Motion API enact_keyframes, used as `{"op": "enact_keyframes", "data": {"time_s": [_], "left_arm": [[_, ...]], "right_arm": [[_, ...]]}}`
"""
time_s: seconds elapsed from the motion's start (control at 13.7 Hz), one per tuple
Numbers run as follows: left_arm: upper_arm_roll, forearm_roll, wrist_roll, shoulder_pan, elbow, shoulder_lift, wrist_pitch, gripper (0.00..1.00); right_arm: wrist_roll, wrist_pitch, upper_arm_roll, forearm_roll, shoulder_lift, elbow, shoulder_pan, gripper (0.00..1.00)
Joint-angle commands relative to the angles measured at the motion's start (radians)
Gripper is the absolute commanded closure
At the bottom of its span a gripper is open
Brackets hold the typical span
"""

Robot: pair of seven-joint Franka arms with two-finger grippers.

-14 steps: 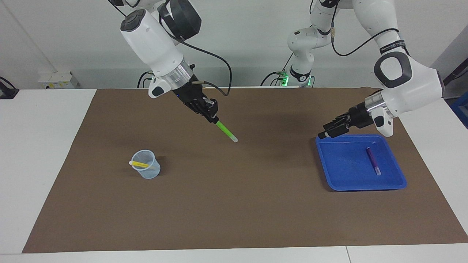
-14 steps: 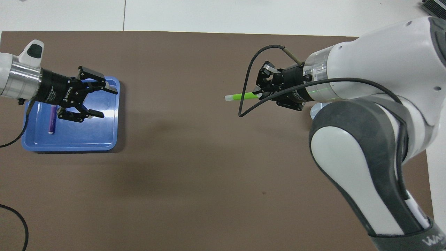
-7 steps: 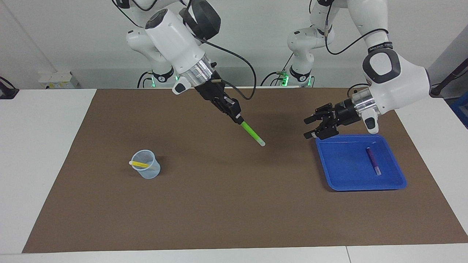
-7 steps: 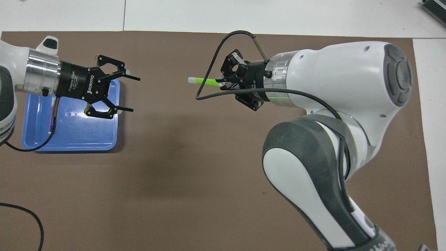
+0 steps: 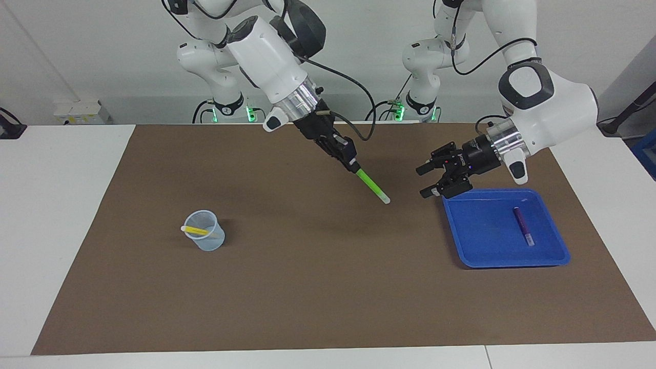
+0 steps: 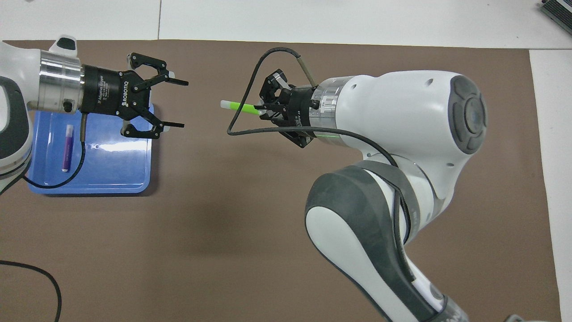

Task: Right arm passes pens to left for tray arrangement
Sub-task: 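Carry the green pen toward the left gripper while the left gripper approaches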

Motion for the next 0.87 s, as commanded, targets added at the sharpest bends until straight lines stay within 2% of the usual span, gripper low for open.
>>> {"op": "enact_keyframes", "data": {"time_s": [0.0, 0.51, 0.8], "left_arm": [[0.003, -0.016, -0.018, -0.039, -0.014, -0.022, 0.033, 0.17], [0.002, -0.016, -0.018, -0.103, -0.077, -0.044, 0.127, 0.2], [0.002, -0.016, -0.02, -0.122, -0.107, -0.053, 0.168, 0.28]], "right_arm": [[0.029, 0.032, 0.001, 0.019, 0.004, -0.015, 0.024, 1.0], [0.029, 0.032, 0.001, 0.008, 0.009, -0.02, 0.039, 1.0], [0.029, 0.047, 0.001, 0.005, 0.009, -0.02, 0.039, 1.0]]}}
